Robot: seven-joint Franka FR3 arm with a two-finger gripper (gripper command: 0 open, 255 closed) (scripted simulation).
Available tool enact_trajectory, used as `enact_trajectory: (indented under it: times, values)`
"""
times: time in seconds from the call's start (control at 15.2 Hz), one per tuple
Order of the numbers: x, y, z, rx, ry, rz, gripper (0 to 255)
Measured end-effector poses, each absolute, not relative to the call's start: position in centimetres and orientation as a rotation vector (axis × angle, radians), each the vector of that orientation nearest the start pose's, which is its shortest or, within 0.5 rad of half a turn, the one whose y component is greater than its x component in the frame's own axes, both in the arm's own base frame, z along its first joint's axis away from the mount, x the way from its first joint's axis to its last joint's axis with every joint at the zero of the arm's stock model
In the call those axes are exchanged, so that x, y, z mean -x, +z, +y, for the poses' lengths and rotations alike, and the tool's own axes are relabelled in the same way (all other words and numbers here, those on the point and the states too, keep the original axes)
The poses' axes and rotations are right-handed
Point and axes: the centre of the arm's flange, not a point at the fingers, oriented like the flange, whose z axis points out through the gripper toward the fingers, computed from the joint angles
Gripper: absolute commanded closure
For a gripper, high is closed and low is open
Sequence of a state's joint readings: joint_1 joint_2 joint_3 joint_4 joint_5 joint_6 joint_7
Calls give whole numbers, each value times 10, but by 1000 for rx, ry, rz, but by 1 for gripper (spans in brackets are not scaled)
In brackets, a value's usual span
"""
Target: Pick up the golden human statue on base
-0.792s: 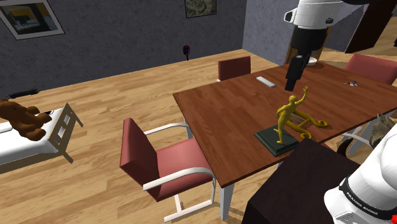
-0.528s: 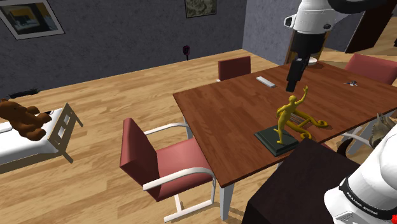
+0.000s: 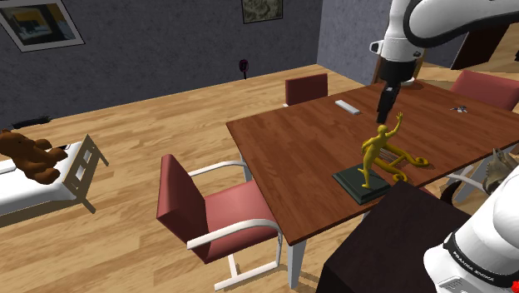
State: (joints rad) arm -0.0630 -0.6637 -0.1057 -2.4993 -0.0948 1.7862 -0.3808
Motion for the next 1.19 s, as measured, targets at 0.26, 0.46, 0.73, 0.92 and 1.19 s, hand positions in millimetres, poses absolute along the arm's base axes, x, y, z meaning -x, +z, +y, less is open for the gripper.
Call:
enact_trajectory:
  times: [0.26,0.46,0.73,0.92,1.19]
  values:
    - [-351,468,-108,3136,120,-441,0]
    - [-363,450,-138,3143,142,-467,0]
    - [-376,418,-179,3151,174,-502,0]
    - [-379,403,-204,3156,191,-522,0]
    - [-384,380,-208,3157,195,-526,0]
